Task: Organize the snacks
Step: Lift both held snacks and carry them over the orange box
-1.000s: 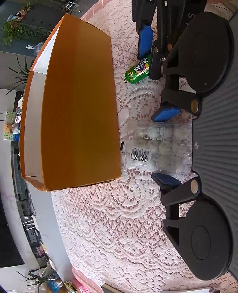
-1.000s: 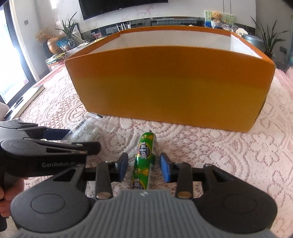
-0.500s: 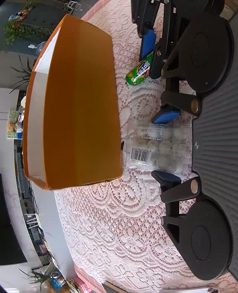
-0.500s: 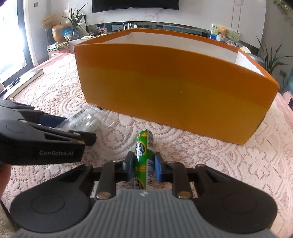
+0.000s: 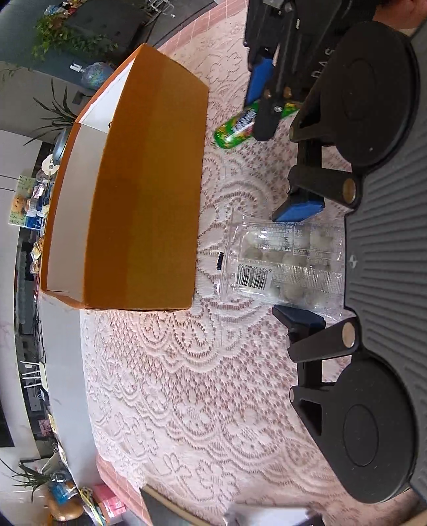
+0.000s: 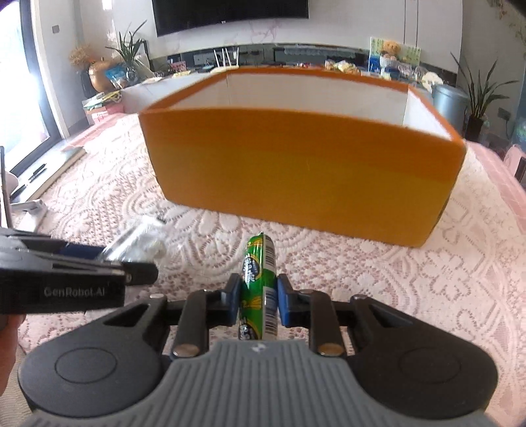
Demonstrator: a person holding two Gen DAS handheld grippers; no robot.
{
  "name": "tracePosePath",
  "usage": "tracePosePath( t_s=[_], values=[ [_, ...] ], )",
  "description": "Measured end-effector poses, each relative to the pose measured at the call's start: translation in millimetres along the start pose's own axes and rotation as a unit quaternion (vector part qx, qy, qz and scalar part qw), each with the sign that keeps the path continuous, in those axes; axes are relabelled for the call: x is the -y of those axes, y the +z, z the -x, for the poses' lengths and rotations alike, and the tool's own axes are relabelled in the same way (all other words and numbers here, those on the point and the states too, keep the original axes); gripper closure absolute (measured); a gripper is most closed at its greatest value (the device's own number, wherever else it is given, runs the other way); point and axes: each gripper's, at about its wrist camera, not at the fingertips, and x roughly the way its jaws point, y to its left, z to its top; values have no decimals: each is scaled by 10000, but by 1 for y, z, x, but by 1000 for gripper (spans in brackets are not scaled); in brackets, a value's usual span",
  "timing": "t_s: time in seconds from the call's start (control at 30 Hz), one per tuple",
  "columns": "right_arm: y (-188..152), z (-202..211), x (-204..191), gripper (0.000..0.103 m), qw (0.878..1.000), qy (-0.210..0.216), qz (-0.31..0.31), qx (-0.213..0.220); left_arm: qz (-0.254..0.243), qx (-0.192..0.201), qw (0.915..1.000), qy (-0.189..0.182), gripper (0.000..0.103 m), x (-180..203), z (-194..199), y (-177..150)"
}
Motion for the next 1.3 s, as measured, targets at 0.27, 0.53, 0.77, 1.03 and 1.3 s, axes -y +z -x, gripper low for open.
tracePosePath(
  t_s=[0.27,0.53,0.77,1.03,1.3],
  values=[
    [5,40,6,83,9996,1,-62,261,-25,264,9996,-95,42,17,35,5],
    [12,74,12,83,9991,-112,10,412,-179,540,9981,-231,42,37,61,21],
    [36,98,23,83,9984,-66,-16,557,-280,804,9959,-303,42,48,72,54],
    [82,110,44,83,9970,-71,25,765,-403,1221,9911,-330,42,59,79,103],
    [130,97,64,83,9965,-118,48,823,-274,1515,9876,-301,42,59,68,145]
  ],
)
